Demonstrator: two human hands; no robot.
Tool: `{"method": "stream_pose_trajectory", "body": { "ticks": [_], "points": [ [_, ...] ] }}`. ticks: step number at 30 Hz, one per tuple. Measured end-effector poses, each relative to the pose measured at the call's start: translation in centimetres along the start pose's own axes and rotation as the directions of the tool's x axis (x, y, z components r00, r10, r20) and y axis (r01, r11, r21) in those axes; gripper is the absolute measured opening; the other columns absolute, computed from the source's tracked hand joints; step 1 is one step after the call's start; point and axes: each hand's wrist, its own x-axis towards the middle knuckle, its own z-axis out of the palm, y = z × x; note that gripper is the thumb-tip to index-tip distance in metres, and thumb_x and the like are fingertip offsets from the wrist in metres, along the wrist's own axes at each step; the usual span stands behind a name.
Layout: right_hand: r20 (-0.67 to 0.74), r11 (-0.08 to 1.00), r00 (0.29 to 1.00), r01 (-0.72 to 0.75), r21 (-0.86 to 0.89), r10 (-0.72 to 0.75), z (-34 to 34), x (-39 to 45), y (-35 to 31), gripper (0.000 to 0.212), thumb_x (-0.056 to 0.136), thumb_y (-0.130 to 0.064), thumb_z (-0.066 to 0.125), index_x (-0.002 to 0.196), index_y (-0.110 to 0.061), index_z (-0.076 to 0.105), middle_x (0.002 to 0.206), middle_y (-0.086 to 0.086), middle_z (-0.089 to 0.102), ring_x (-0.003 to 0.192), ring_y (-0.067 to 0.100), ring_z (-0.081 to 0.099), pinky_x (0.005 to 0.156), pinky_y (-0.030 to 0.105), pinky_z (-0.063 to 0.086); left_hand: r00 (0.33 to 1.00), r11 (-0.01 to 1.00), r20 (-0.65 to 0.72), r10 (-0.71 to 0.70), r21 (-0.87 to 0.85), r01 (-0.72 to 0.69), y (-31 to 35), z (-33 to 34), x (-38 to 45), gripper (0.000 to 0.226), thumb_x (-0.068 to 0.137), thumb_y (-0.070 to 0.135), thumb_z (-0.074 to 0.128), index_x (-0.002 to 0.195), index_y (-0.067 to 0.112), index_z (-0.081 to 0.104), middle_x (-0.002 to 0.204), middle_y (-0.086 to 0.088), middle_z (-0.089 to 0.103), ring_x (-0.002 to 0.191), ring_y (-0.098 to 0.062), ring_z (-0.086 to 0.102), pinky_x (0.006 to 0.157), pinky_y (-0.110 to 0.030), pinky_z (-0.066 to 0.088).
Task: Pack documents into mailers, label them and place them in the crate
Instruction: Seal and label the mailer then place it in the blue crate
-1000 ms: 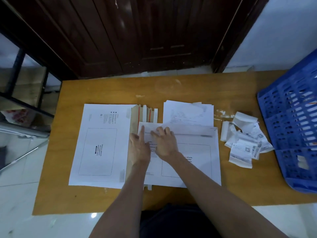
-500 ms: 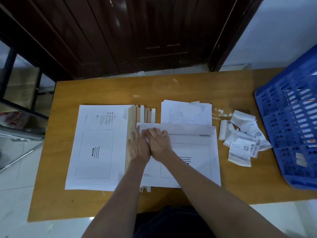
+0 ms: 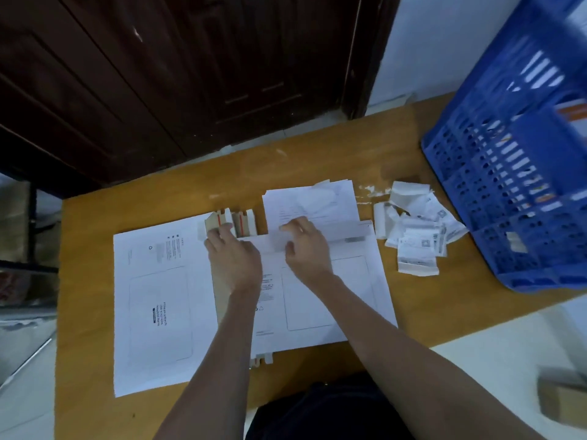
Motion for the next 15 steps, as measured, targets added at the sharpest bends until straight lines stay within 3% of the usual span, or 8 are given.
{"method": "stream_pose_trajectory", "body": {
  "ticks": [1, 3, 4, 6, 8, 10, 15],
  "points": [
    [-0.108, 0.998, 0.994, -0.023, -0.066, 0.016, -0.9, -0.5, 0.8, 0.038, 0.077, 0.001, 0.057, 0.112, -0.011, 0.064, 0.120, 0.007, 0.057, 0.105, 0.028, 0.057, 0.085, 0.038, 0.048, 0.996, 0.996, -0.036, 0.087, -0.008, -0.088, 1.2, 0.4, -0.3, 0.040, 0.082, -0.003, 0.055, 0.122, 0.004, 0.052, 0.125, -0.018, 0.050, 0.111, -0.034, 0.048, 0.093, -0.043, 0.045],
    [-0.234, 0.978, 0.967, -0.141, -0.151, 0.104, -2.4, -1.5, 2.8, 0.044, 0.073, 0.004, 0.060, 0.115, -0.008, 0.063, 0.126, 0.009, 0.055, 0.116, 0.030, 0.052, 0.091, 0.043, 0.047, 0.957, 0.958, 0.052, 0.284, -0.061, -0.281, 4.1, 1.8, -1.4, 0.042, 0.082, -0.008, 0.054, 0.122, 0.006, 0.055, 0.129, -0.015, 0.050, 0.118, -0.032, 0.047, 0.098, -0.042, 0.045],
    [-0.230, 0.961, 0.959, -0.212, -0.178, 0.169, -3.1, -2.0, 3.8, 0.048, 0.076, 0.003, 0.059, 0.123, -0.009, 0.058, 0.135, 0.008, 0.050, 0.126, 0.029, 0.045, 0.099, 0.043, 0.042, 0.911, 0.924, 0.151, 0.383, -0.084, -0.374, 5.4, 2.7, -2.1, 0.046, 0.082, -0.009, 0.052, 0.125, 0.007, 0.055, 0.133, -0.012, 0.049, 0.122, -0.030, 0.045, 0.100, -0.039, 0.043],
    [-0.142, 0.927, 0.950, -0.304, -0.220, 0.278, -4.2, -3.0, 5.8, 0.053, 0.086, -0.004, 0.051, 0.138, -0.012, 0.044, 0.149, 0.003, 0.034, 0.141, 0.022, 0.026, 0.111, 0.038, 0.024, 0.753, 0.820, 0.350, 0.557, -0.088, -0.566, 7.4, 4.6, -3.9, 0.054, 0.085, -0.006, 0.048, 0.136, 0.011, 0.048, 0.144, -0.006, 0.040, 0.131, -0.025, 0.036, 0.105, -0.033, 0.034],
    [-0.053, 0.900, 0.937, -0.347, -0.264, 0.346, -5.2, -3.8, 7.3, 0.051, 0.092, -0.013, 0.045, 0.142, -0.015, 0.037, 0.153, 0.001, 0.027, 0.143, 0.018, 0.019, 0.112, 0.034, 0.018, 0.628, 0.747, 0.492, 0.603, -0.071, -0.661, 8.5, 6.4, -5.4, 0.055, 0.090, 0.003, 0.046, 0.143, 0.016, 0.039, 0.152, -0.002, 0.031, 0.138, -0.022, 0.026, 0.110, -0.031, 0.024],
    [0.014, 0.892, 0.932, -0.343, -0.294, 0.363, -5.5, -4.3, 8.3, 0.051, 0.095, -0.020, 0.043, 0.145, -0.015, 0.032, 0.154, 0.003, 0.026, 0.144, 0.018, 0.018, 0.112, 0.033, 0.018, 0.605, 0.760, 0.573, 0.553, -0.049, -0.648, 8.9, 7.8, -6.2, 0.052, 0.095, 0.012, 0.044, 0.146, 0.019, 0.034, 0.154, -0.002, 0.027, 0.141, -0.021, 0.021, 0.114, -0.032, 0.017],
    [0.113, 0.884, 0.928, -0.292, -0.366, 0.354, -4.7, -5.2, 9.3, 0.057, 0.100, -0.023, 0.038, 0.151, -0.015, 0.015, 0.160, 0.004, 0.010, 0.148, 0.019, 0.004, 0.117, 0.035, 0.013, 0.626, 0.742, 0.569, 0.533, 0.040, -0.669, 8.4, 9.3, -7.2, 0.052, 0.098, 0.022, 0.046, 0.147, 0.019, 0.029, 0.155, -0.002, 0.027, 0.143, -0.021, 0.021, 0.119, -0.035, 0.018]
  ]
}}
